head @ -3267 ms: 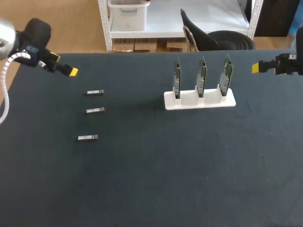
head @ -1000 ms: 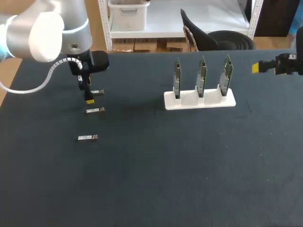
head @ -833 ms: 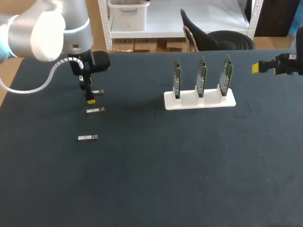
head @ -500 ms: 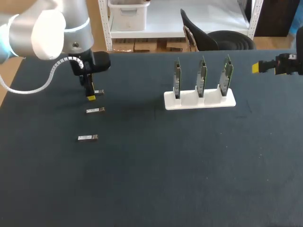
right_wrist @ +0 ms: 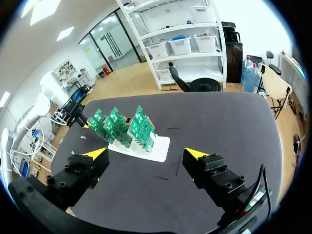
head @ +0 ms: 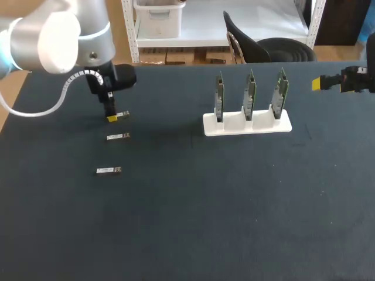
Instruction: Pick up the optical module with the left hand, and insert it into the network port with the right hand.
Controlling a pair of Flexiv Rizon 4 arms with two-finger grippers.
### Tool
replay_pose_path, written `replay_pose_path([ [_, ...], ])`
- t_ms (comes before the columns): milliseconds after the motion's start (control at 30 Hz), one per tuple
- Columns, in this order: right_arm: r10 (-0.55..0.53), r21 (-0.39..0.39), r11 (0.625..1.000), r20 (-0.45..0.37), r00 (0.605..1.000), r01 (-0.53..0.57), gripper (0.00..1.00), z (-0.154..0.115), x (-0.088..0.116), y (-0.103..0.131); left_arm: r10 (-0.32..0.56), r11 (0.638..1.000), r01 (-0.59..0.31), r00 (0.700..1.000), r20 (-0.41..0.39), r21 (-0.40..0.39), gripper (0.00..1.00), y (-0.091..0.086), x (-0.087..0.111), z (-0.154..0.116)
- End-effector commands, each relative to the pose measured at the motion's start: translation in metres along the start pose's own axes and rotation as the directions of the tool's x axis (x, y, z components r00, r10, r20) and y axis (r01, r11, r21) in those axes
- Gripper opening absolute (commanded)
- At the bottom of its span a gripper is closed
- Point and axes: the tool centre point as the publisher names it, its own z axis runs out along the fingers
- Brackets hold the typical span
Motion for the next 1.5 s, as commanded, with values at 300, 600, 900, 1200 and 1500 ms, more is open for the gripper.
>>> replay_pose_path([
  [300,0.0,0.0,1.0,0.0,1.0,0.0,1.0,0.0,0.0,0.0,-0.216,0.968,0.246,0.915,0.341,-0.046,0.0,0.008,-0.021,-0.058],
  [600,0.0,0.0,1.0,0.0,1.0,0.0,1.0,0.0,0.0,0.0,-0.256,0.925,0.376,0.52,0.815,0.05,0.0,-0.007,-0.038,-0.168],
  [900,0.0,0.0,1.0,0.0,1.0,0.0,1.0,0.0,0.0,0.0,-0.224,0.923,0.353,0.174,0.959,0.151,0.0,-0.031,-0.063,-0.242],
  [1200,0.0,0.0,1.0,0.0,1.0,0.0,1.0,0.0,0.0,0.0,-0.212,0.957,0.225,0.101,0.972,0.185,0.0,-0.039,-0.111,-0.254],
  [1500,0.0,0.0,1.0,0.0,1.0,0.0,1.0,0.0,0.0,0.0,-0.138,0.99,-0.002,0.157,0.978,0.14,0.0,-0.056,-0.169,-0.247],
])
